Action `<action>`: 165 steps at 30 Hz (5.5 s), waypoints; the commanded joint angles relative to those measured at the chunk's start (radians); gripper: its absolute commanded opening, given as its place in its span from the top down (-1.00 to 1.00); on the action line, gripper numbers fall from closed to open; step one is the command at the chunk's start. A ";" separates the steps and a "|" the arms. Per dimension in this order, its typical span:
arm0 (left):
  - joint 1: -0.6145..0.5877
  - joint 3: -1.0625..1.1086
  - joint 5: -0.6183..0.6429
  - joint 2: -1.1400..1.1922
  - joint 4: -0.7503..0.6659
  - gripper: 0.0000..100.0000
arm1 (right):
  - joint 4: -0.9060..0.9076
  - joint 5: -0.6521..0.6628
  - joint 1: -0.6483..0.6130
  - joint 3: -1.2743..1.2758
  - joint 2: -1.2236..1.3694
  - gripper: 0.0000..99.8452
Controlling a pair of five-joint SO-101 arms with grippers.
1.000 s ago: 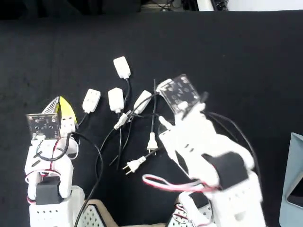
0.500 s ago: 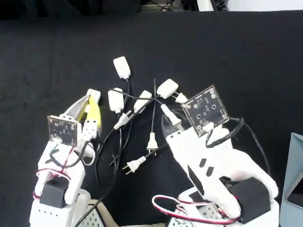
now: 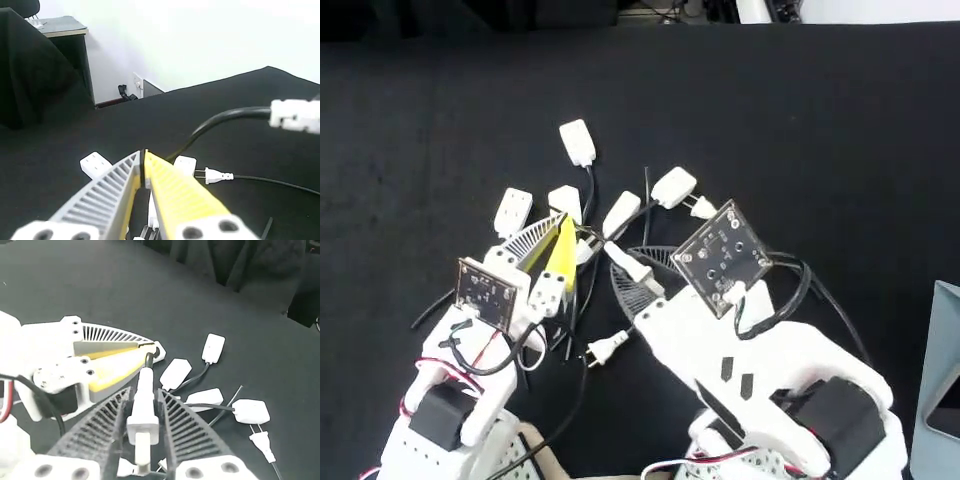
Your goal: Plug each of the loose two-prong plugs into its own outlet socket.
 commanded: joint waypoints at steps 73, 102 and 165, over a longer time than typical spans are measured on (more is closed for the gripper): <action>-0.058 -0.297 0.002 -0.006 0.331 0.93 | -0.189 -0.011 0.009 0.278 0.010 0.98; -0.102 -0.358 -0.040 -0.005 0.327 0.69 | -0.190 -0.009 -0.026 0.325 0.010 0.98; -0.535 -1.004 -0.453 1.881 0.137 0.86 | -0.479 -0.095 0.247 0.610 0.008 0.98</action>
